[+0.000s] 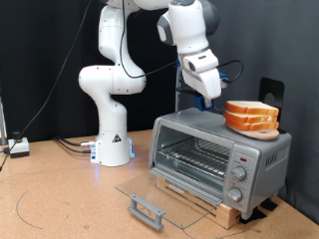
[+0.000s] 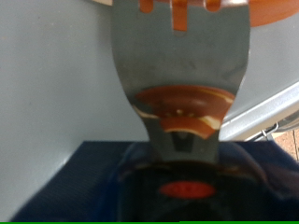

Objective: Make a piece of toast with the oven

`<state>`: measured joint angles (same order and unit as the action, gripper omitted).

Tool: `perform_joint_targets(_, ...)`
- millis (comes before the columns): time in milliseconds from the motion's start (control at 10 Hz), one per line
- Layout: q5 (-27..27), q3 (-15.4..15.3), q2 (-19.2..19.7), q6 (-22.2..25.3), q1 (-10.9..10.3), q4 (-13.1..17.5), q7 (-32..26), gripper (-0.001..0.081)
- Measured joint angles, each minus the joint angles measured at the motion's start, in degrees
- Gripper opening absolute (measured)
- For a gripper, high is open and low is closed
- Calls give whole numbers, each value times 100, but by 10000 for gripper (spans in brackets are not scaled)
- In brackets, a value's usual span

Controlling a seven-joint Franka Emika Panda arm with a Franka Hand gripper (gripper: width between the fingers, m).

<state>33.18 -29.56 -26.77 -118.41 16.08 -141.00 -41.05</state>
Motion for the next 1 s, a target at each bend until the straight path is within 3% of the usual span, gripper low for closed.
perform_joint_targets(1000, 493, -436, 368, -496, -4, 167, 85, 395)
